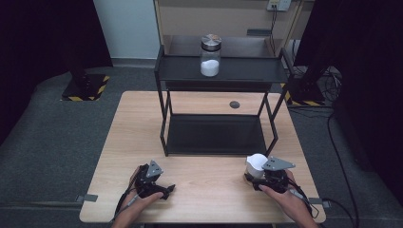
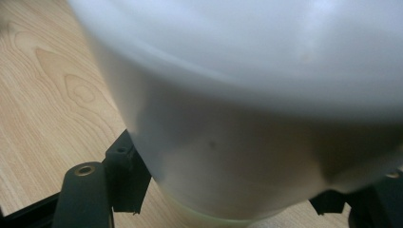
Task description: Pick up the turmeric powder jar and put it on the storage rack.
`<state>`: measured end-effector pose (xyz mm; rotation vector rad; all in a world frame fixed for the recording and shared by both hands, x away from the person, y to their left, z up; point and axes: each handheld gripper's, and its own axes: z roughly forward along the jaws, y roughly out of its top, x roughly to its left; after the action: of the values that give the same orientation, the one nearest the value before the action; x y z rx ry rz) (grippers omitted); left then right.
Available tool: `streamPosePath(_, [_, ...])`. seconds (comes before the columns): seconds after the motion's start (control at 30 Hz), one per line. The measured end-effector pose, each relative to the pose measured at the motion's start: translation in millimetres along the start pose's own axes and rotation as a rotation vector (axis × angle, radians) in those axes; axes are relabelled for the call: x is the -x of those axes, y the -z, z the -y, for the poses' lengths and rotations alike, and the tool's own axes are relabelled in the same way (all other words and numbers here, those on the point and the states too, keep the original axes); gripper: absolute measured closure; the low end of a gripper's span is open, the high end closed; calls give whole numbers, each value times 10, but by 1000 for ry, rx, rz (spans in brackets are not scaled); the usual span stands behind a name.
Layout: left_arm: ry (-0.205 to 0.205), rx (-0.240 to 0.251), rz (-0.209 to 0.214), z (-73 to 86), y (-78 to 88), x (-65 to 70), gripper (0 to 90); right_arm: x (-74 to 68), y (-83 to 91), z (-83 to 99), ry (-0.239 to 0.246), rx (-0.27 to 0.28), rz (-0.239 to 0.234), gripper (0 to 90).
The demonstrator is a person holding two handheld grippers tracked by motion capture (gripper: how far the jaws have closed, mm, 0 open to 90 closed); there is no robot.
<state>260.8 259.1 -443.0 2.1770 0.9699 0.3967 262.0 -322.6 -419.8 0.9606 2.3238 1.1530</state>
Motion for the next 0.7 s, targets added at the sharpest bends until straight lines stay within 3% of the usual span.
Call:
streamPosePath(0.4, [0, 0, 0, 0, 0, -1, 0, 7, 3, 3, -13, 1, -3, 318])
streamPosePath(0.7, [-1, 0, 2, 1, 1, -5, 0, -10, 55, 9, -15, 15, 21, 319])
